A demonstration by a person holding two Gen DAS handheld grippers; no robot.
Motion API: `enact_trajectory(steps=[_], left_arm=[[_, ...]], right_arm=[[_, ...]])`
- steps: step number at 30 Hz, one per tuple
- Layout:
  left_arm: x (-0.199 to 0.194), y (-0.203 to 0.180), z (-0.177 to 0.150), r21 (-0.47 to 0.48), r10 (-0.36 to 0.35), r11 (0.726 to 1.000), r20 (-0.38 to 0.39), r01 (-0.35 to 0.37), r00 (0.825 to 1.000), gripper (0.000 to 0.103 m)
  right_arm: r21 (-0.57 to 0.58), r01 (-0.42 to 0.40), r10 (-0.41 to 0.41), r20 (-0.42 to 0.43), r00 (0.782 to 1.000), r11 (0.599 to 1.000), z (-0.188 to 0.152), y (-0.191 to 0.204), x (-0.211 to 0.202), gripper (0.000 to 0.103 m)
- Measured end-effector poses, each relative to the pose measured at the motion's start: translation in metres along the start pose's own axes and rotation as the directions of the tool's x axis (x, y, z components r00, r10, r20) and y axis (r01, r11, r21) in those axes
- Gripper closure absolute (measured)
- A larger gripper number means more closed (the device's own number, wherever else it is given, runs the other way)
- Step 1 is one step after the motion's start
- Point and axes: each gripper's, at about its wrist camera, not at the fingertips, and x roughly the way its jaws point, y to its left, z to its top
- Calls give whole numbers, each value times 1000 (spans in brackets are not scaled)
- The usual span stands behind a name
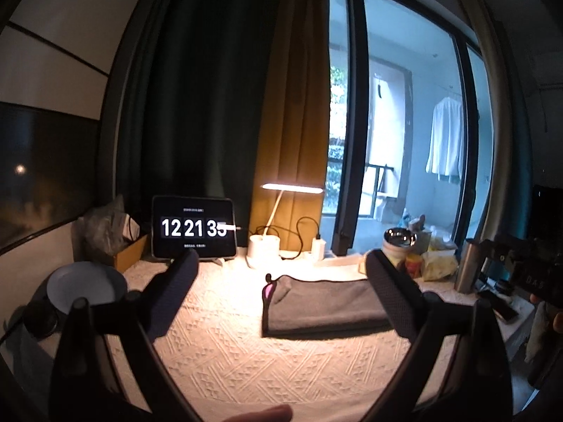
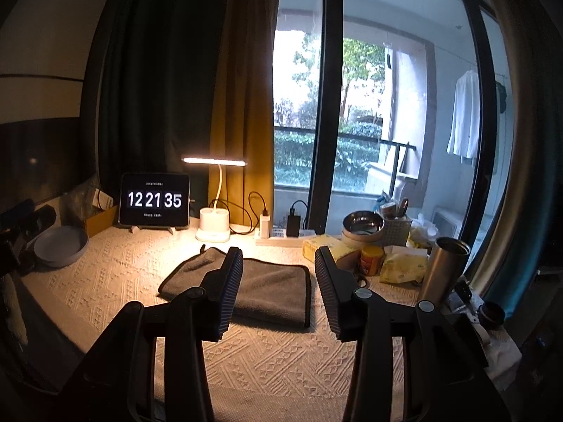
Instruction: Fold towel
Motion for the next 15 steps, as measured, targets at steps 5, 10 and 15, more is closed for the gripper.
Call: enact_trajectory(steps=[5, 10, 15], left_arm=[[-8, -3, 0, 1, -3, 1000, 38, 3, 999, 6], [-8, -3, 0, -5, -9, 1000, 31, 9, 999, 6], [-8, -3, 0, -3, -6, 1000, 33, 6, 999, 6]], right_arm=[[22, 1, -2, 27, 1000, 1000, -3, 2, -8, 57], [33, -2, 1, 33, 999, 999, -7, 4, -12, 46], [32, -2, 1, 31, 1000, 999, -8, 4, -13, 46]])
